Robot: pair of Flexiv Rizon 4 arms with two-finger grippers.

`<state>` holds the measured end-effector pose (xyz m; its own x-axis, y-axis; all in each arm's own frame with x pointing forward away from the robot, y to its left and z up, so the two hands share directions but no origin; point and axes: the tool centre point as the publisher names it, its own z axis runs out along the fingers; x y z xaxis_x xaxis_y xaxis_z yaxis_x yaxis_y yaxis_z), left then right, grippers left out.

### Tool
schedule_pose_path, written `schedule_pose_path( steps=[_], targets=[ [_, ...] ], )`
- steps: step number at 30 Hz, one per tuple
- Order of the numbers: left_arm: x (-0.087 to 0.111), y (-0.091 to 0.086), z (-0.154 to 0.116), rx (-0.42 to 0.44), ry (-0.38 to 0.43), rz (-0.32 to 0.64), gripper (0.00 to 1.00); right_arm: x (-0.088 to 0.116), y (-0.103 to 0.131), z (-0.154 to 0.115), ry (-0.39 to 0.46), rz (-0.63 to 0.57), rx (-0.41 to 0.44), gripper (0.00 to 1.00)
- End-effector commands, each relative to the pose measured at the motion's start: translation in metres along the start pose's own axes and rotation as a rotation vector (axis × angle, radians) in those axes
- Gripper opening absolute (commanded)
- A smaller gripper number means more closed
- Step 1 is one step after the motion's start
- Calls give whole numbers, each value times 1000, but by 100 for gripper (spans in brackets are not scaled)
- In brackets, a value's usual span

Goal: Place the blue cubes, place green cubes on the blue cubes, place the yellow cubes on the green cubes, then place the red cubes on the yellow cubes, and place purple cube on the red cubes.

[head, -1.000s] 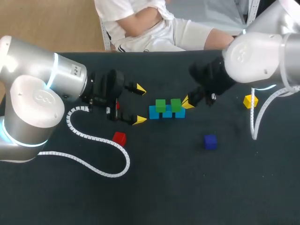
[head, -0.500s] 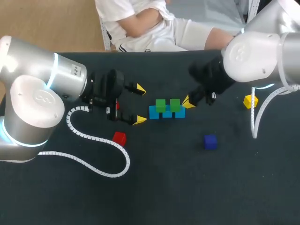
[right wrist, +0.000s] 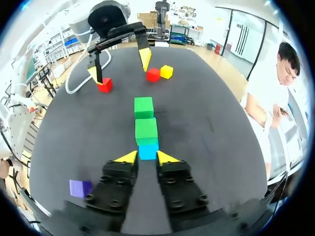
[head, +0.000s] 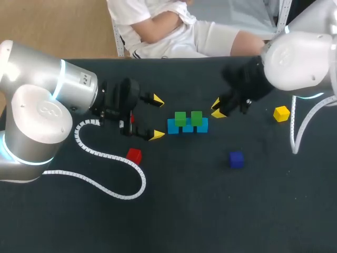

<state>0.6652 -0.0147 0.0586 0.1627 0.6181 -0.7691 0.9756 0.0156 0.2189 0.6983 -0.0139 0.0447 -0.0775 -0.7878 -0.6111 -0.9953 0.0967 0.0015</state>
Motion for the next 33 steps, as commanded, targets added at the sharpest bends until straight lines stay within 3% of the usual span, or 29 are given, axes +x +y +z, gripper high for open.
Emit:
schedule_pose_path(
  steps=[1,14,17,23,33],
  targets=[
    [2,-1,0,-3,-6,3,100,4,8,-14,-25,-16,10,100],
    [2,-1,0,-3,-6,3,100,6,15,-32,-48,-80,-20,100],
    [7,9,-4,63,45,-22,100,8,16,-32,-53,-81,-23,100],
    [15,24,-20,66,102,-45,100,10,19,-32,-65,-84,-27,100],
    [29,40,-29,98,110,-58,100,17,24,-43,-52,-84,-1,100]
  ],
)
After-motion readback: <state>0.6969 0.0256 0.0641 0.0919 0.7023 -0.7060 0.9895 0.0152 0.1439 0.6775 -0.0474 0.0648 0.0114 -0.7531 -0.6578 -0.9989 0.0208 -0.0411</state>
